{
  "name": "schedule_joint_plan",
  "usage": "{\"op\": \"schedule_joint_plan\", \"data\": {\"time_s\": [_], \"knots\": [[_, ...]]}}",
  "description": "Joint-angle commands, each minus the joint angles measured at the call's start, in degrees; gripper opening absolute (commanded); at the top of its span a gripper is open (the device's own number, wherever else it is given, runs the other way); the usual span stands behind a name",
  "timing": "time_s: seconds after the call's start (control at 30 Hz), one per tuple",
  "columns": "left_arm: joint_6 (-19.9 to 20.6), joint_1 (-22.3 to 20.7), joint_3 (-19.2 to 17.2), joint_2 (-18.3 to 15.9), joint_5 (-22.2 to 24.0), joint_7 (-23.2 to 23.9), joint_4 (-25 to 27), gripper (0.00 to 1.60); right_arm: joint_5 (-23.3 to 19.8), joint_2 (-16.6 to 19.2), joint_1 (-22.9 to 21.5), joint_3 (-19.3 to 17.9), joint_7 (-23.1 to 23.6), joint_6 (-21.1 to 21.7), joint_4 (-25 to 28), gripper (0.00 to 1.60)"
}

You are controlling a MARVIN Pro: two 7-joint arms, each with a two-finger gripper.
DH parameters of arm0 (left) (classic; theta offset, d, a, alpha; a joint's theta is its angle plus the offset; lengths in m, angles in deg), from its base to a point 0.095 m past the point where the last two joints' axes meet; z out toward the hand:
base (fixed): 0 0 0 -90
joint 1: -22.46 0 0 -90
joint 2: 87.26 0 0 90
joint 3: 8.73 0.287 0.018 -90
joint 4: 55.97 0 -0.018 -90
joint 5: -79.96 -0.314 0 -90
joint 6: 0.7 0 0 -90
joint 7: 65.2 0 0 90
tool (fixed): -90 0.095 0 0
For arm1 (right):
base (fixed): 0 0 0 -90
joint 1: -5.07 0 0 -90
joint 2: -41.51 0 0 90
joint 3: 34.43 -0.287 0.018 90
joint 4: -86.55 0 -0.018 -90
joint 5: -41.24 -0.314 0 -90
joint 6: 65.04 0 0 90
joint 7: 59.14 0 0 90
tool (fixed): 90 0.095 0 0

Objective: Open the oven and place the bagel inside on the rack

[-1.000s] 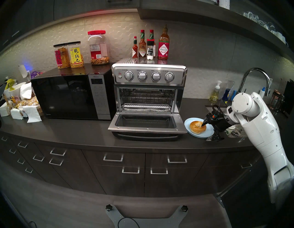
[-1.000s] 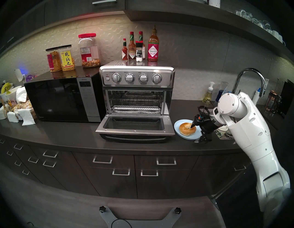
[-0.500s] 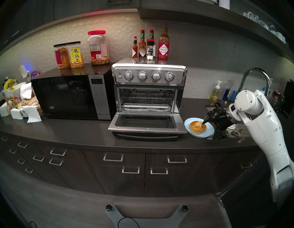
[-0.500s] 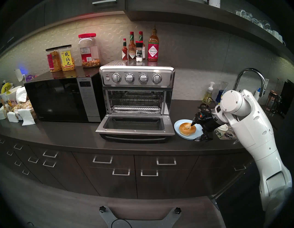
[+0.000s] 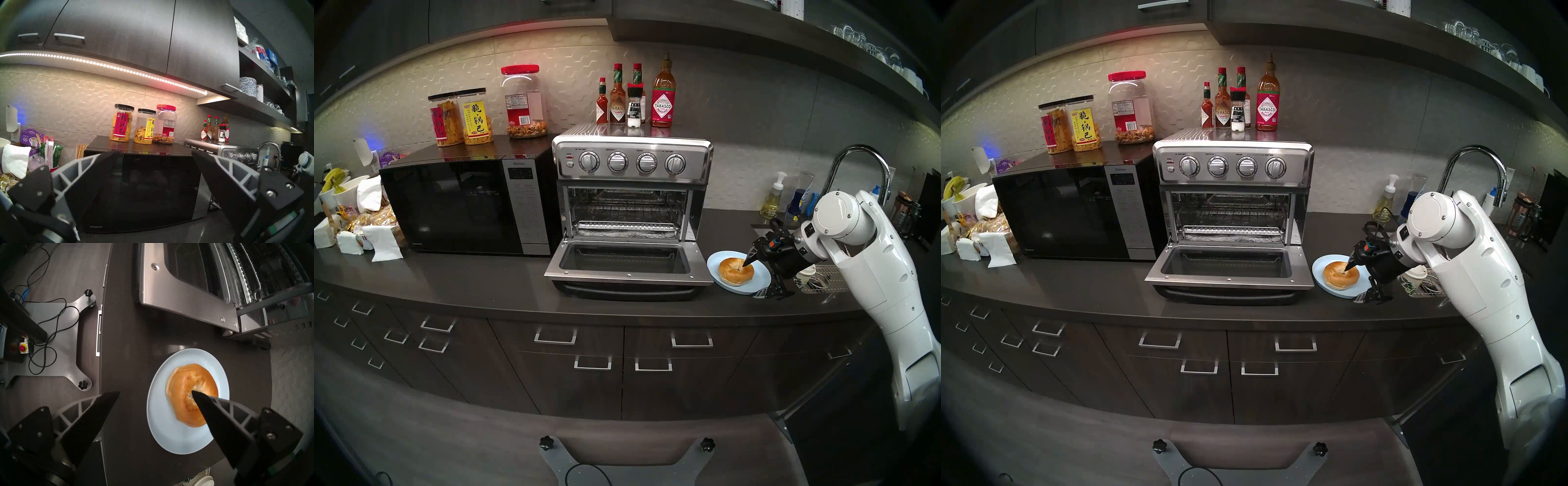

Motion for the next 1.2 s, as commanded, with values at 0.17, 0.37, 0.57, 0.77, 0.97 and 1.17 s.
{"op": "schedule_joint_plan", "data": {"time_s": [0.17, 0.37, 0.57, 0.77, 0.97, 1.17], "knots": [[-1.47, -3.96, 3.62, -4.34, 2.98, 4.09, -3.21, 1.6, 0.08, -0.63, -2.71, 1.21, -0.13, 0.81, -1.0, 1.6], [-1.89, -5.29, 5.61, -4.88, 3.73, 5.09, -4.19, 1.6, -0.21, -0.56, -3.73, 0.92, -0.13, 0.88, -2.19, 1.6], [-2.2, -6.7, 7.42, -5.25, 4.25, 5.84, -4.93, 1.6, -0.54, -0.6, -4.25, 0.42, -0.13, 1.08, -3.21, 1.6], [-2.43, -8.74, 9.67, -5.54, 4.66, 6.54, -5.66, 1.6, 0.32, -1.92, -4.16, 1.45, -0.97, 0.96, -4.86, 1.6], [-2.5, -10.11, 11.06, -5.67, 4.77, 6.89, -6.05, 1.6, 0.92, -2.82, -3.84, 1.72, -2.21, 1.34, -5.35, 1.6], [-2.53, -11.7, 12.61, -5.78, 4.78, 7.21, -6.45, 1.6, 1.93, -3.77, -3.65, 1.96, -3.31, 1.7, -5.98, 1.6]]}}
